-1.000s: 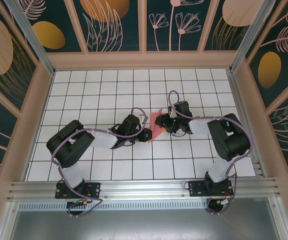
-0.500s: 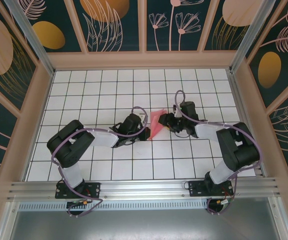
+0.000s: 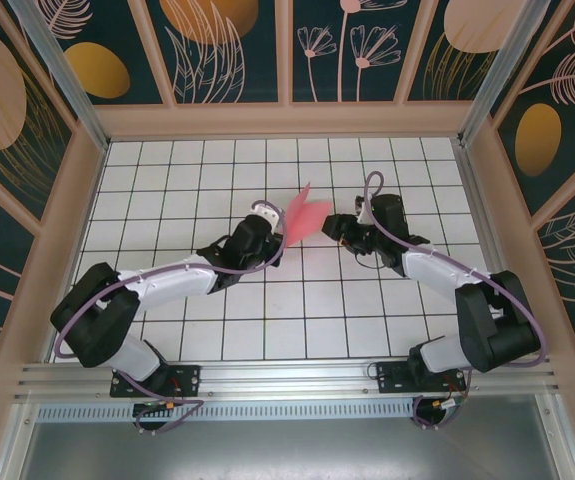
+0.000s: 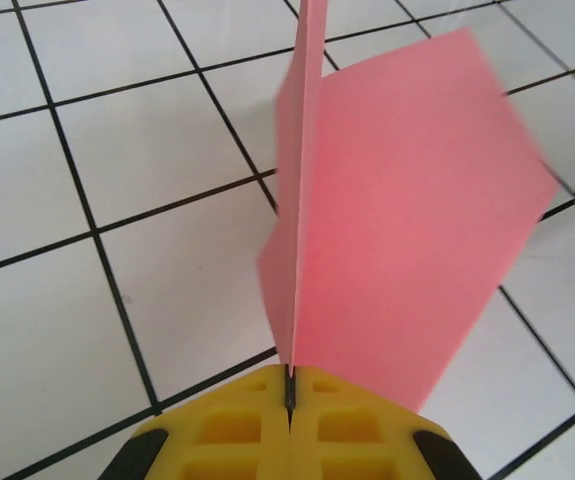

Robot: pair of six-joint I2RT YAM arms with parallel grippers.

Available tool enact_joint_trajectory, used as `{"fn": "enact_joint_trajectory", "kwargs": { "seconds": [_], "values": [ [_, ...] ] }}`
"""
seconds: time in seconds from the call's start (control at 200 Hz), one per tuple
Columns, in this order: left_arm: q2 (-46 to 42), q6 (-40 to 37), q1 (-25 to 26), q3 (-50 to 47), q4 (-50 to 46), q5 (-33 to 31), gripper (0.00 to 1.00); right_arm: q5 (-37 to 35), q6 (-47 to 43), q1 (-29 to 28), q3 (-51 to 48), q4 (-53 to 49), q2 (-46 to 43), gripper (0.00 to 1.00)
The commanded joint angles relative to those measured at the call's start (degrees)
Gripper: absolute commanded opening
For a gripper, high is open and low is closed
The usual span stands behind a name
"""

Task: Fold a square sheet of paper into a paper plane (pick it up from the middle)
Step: Fourth fold the wing at the center of the table.

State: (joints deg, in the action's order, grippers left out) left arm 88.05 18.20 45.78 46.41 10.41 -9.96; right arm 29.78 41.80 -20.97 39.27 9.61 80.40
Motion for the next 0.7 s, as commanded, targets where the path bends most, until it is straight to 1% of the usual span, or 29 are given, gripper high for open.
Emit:
{"fn": "enact_joint_trajectory", "kwargs": {
  "seconds": [0.0, 0.14, 0.31, 0.495, 0.691],
  "values": [
    [2.40, -4.73, 0.38, 0.37, 0.28, -2.51, 0.03, -1.45, -1.34, 0.37, 1.27, -1.79, -0.77, 0.54],
    [6.92, -6.00, 0.42, -0.25, 3.50, -1.25, 0.04, -2.16, -1.31, 0.40, 0.55, -1.43, -0.44, 0.54],
    [9.80, -5.04, 0.41, -1.32, 7.39, 6.06, 0.06, -2.58, -1.06, 0.33, -0.62, -1.19, -0.60, 0.54],
    [13.54, -0.78, 0.44, -2.13, 9.87, 13.67, 0.06, -1.96, -0.45, 0.24, -2.31, 0.77, 0.19, 0.54],
    [14.32, 2.85, 0.42, -3.94, 13.90, 16.82, 0.04, -0.60, -1.57, -0.09, -3.27, 2.65, 2.38, 0.54]
  ]
}}
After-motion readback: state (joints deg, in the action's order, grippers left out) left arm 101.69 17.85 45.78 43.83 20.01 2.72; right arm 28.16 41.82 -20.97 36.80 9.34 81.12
